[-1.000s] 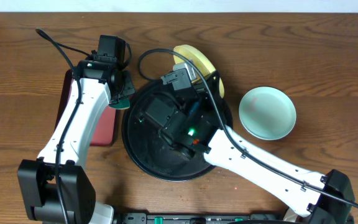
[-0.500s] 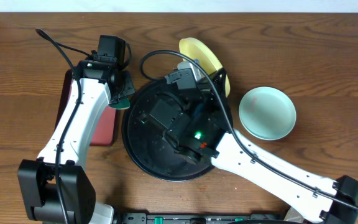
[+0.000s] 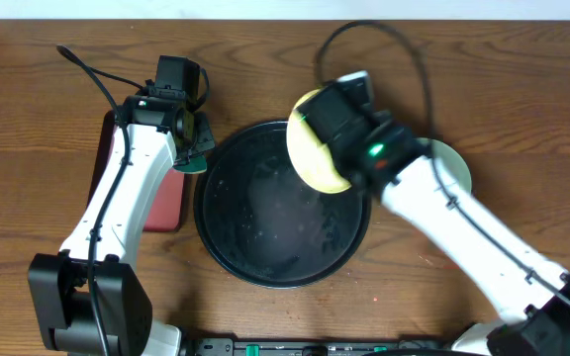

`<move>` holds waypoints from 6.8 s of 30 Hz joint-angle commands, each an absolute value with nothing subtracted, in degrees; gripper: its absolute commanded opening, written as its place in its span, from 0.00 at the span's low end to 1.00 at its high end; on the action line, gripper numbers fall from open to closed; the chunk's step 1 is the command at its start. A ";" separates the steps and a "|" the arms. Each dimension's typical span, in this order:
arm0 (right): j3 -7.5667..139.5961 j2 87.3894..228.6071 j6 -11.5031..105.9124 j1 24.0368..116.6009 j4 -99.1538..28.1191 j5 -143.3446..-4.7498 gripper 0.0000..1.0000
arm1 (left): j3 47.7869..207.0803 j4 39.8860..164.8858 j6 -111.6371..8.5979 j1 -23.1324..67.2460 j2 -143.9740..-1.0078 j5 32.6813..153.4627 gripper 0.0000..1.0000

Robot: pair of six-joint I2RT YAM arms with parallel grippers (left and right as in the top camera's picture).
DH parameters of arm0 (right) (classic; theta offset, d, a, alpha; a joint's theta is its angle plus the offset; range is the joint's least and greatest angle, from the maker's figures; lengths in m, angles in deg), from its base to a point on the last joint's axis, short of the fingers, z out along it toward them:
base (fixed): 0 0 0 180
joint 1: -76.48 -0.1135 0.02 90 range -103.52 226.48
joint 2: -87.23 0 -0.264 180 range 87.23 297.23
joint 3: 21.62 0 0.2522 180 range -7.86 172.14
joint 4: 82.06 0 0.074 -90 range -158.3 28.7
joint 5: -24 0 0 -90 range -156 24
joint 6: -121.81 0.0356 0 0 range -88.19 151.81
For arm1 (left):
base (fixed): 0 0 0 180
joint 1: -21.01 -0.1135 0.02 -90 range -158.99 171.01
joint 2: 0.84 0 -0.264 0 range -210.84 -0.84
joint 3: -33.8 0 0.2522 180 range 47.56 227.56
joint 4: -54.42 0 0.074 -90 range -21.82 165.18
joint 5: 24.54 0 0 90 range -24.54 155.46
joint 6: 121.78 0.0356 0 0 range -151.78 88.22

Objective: Clean dirty plates on tray and stack at the side

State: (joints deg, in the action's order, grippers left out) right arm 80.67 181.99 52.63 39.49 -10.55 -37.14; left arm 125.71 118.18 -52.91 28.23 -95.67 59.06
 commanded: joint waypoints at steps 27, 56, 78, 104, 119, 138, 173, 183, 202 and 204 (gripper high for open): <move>53.98 181.22 50.42 86.68 -22.65 -70.56 0.01 | 126.54 118.26 -52.38 27.93 -95.58 58.28 0.08; 66.81 181.18 40.34 85.65 -11.46 -79.72 0.78 | 124.31 113.72 -33.52 9.92 -102.58 57.88 0.08; 70.44 181.18 39.21 83.12 -9.06 -81.10 0.89 | 134.14 120.69 -27.01 9.98 -109.64 66.34 0.74; 100.67 157.31 40.08 83.14 9.54 -81.47 0.99 | 140.81 125.81 -36.43 9.98 -88.61 66.34 0.74; 98.09 146.34 37.26 83.47 8.58 -79.98 0.99 | 140.81 125.81 -36.41 9.98 -88.61 66.34 0.74; 29.42 112.77 28.50 83.42 -45.60 -84.13 0.99 | 140.79 125.81 -36.41 9.98 -88.61 66.34 0.75; -7.57 87.50 30.64 76.58 -65.36 -82.91 0.99 | 140.79 125.81 -36.43 9.98 -88.61 66.34 0.75; -7.57 87.48 30.44 76.54 -65.52 -82.98 0.99 | 140.81 125.81 -36.43 9.98 -88.61 66.32 0.75; -7.54 87.52 30.44 76.54 -65.49 -82.98 0.99 | 140.79 125.81 -36.41 9.98 -88.61 66.34 0.75; -7.54 87.52 30.44 76.54 -65.49 -82.98 0.99 | 140.81 125.81 -36.41 9.98 -88.61 66.34 0.75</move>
State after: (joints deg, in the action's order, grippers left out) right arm -7.46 87.91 31.14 77.74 -65.76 -83.76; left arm 140.68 125.65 -36.10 10.02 -88.54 66.60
